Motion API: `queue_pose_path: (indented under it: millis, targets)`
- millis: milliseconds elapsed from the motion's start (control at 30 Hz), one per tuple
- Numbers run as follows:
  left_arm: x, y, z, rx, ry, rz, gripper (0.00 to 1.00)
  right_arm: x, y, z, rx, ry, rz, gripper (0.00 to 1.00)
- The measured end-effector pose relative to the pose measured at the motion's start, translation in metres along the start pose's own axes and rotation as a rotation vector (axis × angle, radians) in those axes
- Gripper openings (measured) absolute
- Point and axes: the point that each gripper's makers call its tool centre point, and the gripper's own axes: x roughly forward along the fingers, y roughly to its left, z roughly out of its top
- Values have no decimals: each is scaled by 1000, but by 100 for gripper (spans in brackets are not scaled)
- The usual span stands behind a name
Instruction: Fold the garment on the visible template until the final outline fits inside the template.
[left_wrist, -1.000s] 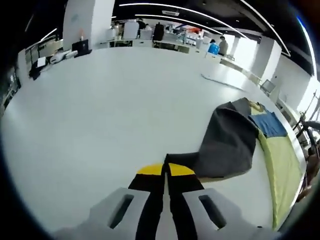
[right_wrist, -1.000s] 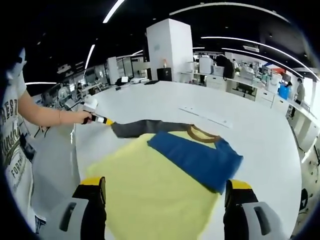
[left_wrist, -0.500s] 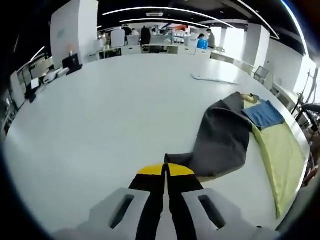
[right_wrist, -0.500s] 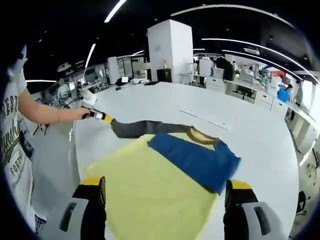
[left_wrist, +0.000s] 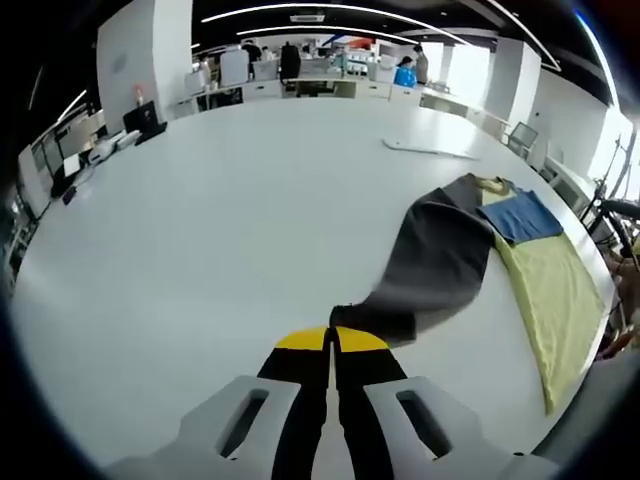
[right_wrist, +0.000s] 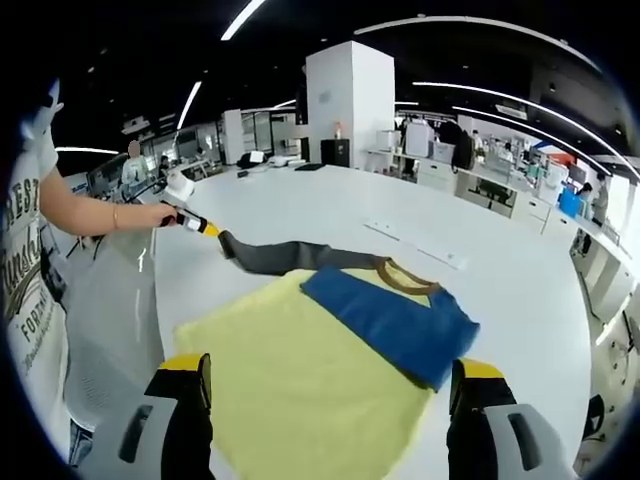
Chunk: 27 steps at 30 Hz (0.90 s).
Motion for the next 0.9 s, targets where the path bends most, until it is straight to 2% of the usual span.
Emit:
queue_pose_path:
  millis: [67,200,467,833,867,900]
  targets:
    - [-2,1,-1,23,-2,-24,0,-2,-1,1,-5,-6,-5,98]
    - [-7,6,-2,24,-1,-22,0,-4,-3,-1,-3,-2,-16,97]
    - [-10,3,-11,25,40,-48,0,-9,-3,0,-1,-17,-38,95]
    - [-2,11,-18,42,63,1,0,-13,-5,2,4,-23,-53,96]
    - [-2,13,-18,39,60,15,0,-13,-6,3,6,-27,-54,96]
    - [-4,20,-21,26,76,63,1,-13,-6,3,7,-28,-56,96]
